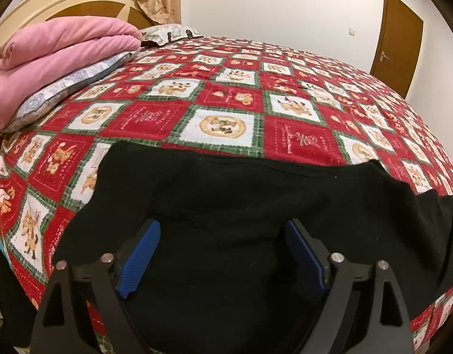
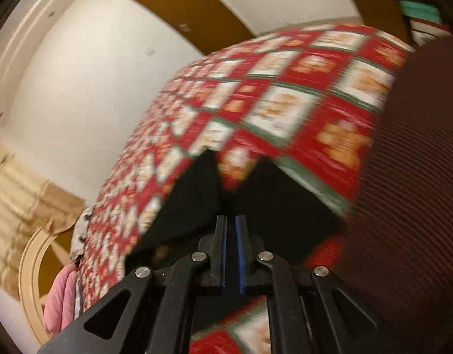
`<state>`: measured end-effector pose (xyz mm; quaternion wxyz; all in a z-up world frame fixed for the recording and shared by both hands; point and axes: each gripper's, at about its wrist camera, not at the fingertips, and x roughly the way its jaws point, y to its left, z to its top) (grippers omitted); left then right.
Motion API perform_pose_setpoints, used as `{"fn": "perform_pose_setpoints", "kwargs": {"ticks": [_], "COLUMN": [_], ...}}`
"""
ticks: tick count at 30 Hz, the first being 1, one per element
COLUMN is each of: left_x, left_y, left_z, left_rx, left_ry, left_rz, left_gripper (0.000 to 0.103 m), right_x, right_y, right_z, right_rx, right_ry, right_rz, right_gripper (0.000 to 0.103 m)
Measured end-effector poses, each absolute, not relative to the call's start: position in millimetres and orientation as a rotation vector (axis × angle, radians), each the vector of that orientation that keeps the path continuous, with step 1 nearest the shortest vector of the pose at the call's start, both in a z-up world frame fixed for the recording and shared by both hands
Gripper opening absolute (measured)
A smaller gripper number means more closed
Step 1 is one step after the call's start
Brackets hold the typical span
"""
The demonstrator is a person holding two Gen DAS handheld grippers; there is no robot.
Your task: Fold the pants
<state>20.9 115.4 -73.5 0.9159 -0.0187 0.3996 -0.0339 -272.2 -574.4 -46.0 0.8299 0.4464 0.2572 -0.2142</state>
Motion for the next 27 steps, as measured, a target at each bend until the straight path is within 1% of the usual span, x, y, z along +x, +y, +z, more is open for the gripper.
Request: {"fn": "perform_pose_setpoints", "kwargs": {"ticks": [3, 4, 6, 7, 8, 10, 12, 15, 16, 17, 18, 19, 20, 22, 27], "left_x": [22, 22, 23, 23, 23, 22, 17, 3, -1, -3, -5, -6, -7, -10, -24], "left_y": [113, 112, 113, 113, 112, 113, 113, 109, 105, 99, 93, 83, 75, 57, 11], "left_z": [-73, -74, -73, -73, -73, -72, -66, -51, -47, -43, -40, -37, -35, -32, -24], "left_rx": [-0.031, -0.031, -0.029, -0.028, -0.028, -0.029, -0.041, -0.067, -0.065, -0.059, -0.056, -0.050, -0.044, -0.025, 0.027], "left_ry": [0.825, 0.824, 0.822, 0.820, 0.818, 0.825, 0.825, 0.778, 0.769, 0.761, 0.758, 0.758, 0.759, 0.760, 0.755], "left_rz": [-0.067, -0.064, -0.063, -0.061, -0.059, -0.056, -0.058, -0.124, -0.141, -0.159, -0.176, -0.205, -0.229, -0.276, -0.401], "left_gripper": [0.091, 0.092, 0.092, 0.092, 0.092, 0.092, 0.092, 0.092, 0.092, 0.092, 0.092, 0.092, 0.092, 0.092, 0.092], "right_x": [-276, -266, -244, -239, -231, -216, -196, -170, -169, -161, -156, -149, -148, -147, -174], "right_y": [-569, -564, -557, -559, -556, -558, -557, -556, -558, -557, -557, -556, -556, -557, -553], "right_z": [-45, -43, -41, -43, -42, -45, -49, -63, -67, -72, -75, -79, -81, -76, -36], "right_rx": [0.968, 0.968, 0.951, 0.945, 0.934, 0.909, 0.896, 0.904, 0.907, 0.907, 0.903, 0.892, 0.883, 0.857, 0.789], "right_ry": [0.499, 0.502, 0.520, 0.512, 0.487, 0.480, 0.512, 0.588, 0.605, 0.633, 0.658, 0.692, 0.703, 0.692, 0.570], "right_rz": [-0.401, -0.369, -0.344, -0.345, -0.360, -0.387, -0.386, -0.373, -0.368, -0.359, -0.362, -0.375, -0.382, -0.374, -0.297], "right_gripper": [0.007, 0.009, 0.039, 0.069, 0.079, 0.079, 0.079, 0.076, 0.067, 0.050, 0.037, 0.009, 0.005, 0.005, 0.004]}}
